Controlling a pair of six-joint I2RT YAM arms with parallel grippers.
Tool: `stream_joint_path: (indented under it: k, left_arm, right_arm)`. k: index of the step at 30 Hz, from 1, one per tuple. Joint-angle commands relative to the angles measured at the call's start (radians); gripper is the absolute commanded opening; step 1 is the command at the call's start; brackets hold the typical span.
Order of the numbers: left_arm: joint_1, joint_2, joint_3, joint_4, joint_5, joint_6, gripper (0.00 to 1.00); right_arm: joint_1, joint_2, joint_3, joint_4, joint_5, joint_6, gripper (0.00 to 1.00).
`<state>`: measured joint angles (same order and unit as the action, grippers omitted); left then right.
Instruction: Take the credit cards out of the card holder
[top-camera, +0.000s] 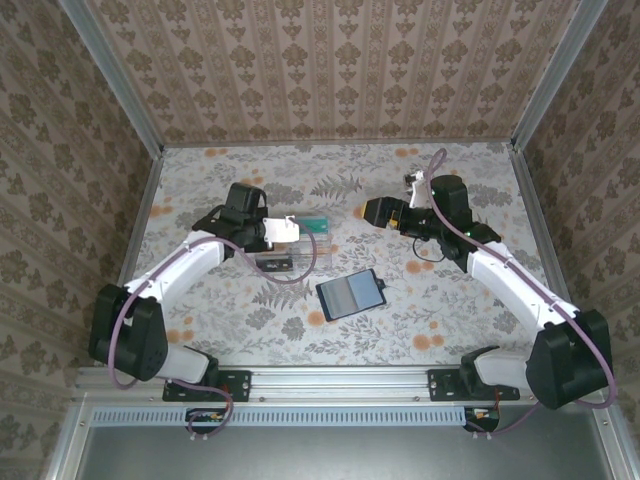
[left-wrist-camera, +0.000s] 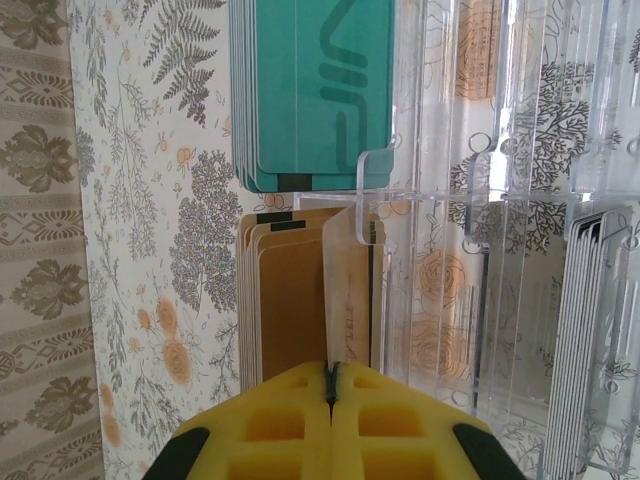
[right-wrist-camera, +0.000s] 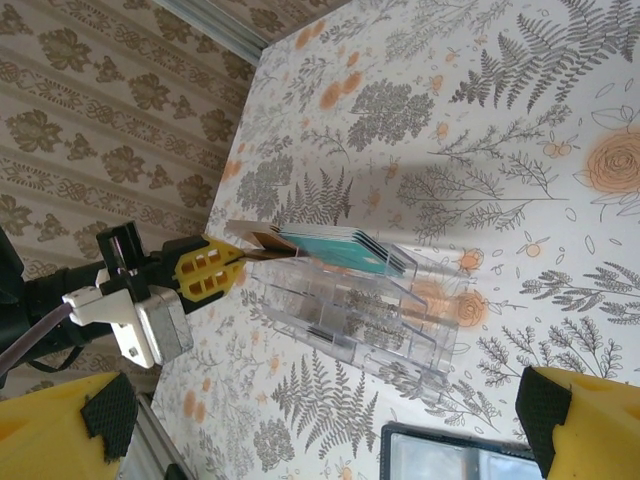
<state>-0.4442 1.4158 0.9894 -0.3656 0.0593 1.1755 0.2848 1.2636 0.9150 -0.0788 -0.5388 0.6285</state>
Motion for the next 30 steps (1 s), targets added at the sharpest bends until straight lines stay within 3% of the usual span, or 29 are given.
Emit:
stream_joint_path:
  k: [1, 7, 9, 13, 30]
  left_arm:
    - [0.002, 0.024, 0.026, -0.036, -0.012, 0.022, 0.00]
    - [0.002, 0.029, 0.042, -0.057, -0.019, 0.027, 0.00]
    - [0.001, 0.034, 0.044, -0.063, -0.017, 0.027, 0.20]
    - [0.001, 0.041, 0.049, -0.050, -0.021, 0.014, 0.27]
    - [0.002, 0.053, 0.069, 0.037, -0.109, -0.046, 0.37]
  right_arm:
    - [-0.007, 0.010, 0.025, 0.032, -0.030, 0.006, 1.00]
    - [-0.008, 0.025, 0.028, 0.042, -0.039, 0.012, 1.00]
    - [-0.009, 0.029, 0.028, 0.049, -0.040, 0.015, 1.00]
    - [-0.009, 0.034, 0.032, 0.051, -0.046, 0.018, 1.00]
    - [-0.013, 0.028, 0.013, 0.067, -0.052, 0.036, 1.00]
